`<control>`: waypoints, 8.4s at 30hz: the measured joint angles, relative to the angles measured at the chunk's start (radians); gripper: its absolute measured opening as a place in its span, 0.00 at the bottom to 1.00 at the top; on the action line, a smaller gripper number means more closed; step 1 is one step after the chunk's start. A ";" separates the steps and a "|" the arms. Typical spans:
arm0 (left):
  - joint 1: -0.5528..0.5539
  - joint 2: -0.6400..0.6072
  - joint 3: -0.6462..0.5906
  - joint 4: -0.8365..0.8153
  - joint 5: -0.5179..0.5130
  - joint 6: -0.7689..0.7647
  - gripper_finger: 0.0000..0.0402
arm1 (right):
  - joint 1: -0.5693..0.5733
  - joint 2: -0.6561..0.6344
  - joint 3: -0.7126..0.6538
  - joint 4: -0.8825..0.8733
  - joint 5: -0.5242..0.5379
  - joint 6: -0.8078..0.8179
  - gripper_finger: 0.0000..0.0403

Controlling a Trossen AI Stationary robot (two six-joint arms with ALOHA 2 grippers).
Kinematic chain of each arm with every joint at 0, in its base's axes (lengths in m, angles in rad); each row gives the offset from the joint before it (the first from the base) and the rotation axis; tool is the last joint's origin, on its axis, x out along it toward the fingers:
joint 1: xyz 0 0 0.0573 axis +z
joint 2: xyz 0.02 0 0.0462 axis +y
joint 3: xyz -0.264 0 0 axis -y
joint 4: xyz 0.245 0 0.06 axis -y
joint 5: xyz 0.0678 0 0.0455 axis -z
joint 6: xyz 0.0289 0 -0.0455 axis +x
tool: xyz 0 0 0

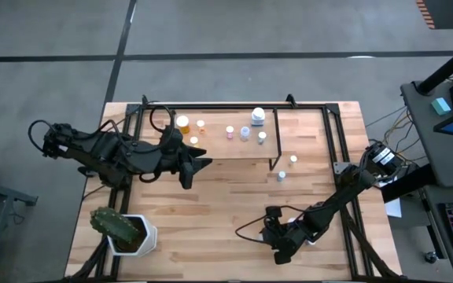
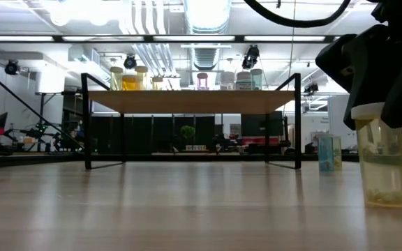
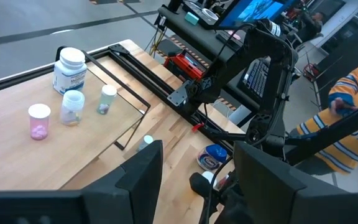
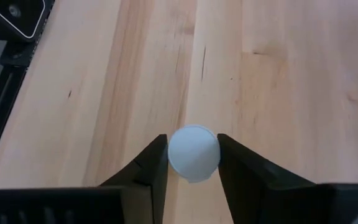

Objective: Pick and place medicine bottles onto shelf by color
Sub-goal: Put the yellow pill bottle on the shelf, then put the blue pill bottle on the shelf

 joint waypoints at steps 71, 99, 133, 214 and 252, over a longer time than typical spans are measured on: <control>0.002 -0.168 -0.014 0.000 -0.085 0.393 0.45 | -0.723 0.214 0.932 -0.614 0.024 -0.089 0.48; 0.002 -0.147 -0.016 0.205 -0.087 0.579 0.45 | -0.362 -0.290 0.533 -1.223 -0.131 0.749 0.48; 0.002 -0.146 -0.017 0.202 -0.133 0.628 0.45 | -0.242 -0.557 -0.490 -0.243 0.398 0.420 0.48; 0.003 -0.144 -0.015 0.202 -0.185 0.680 0.45 | -0.571 -0.095 0.419 -0.367 0.351 0.176 0.26; 0.003 -0.146 -0.016 0.203 -0.185 0.730 0.45 | -0.589 -0.039 0.392 -0.343 0.384 0.338 0.39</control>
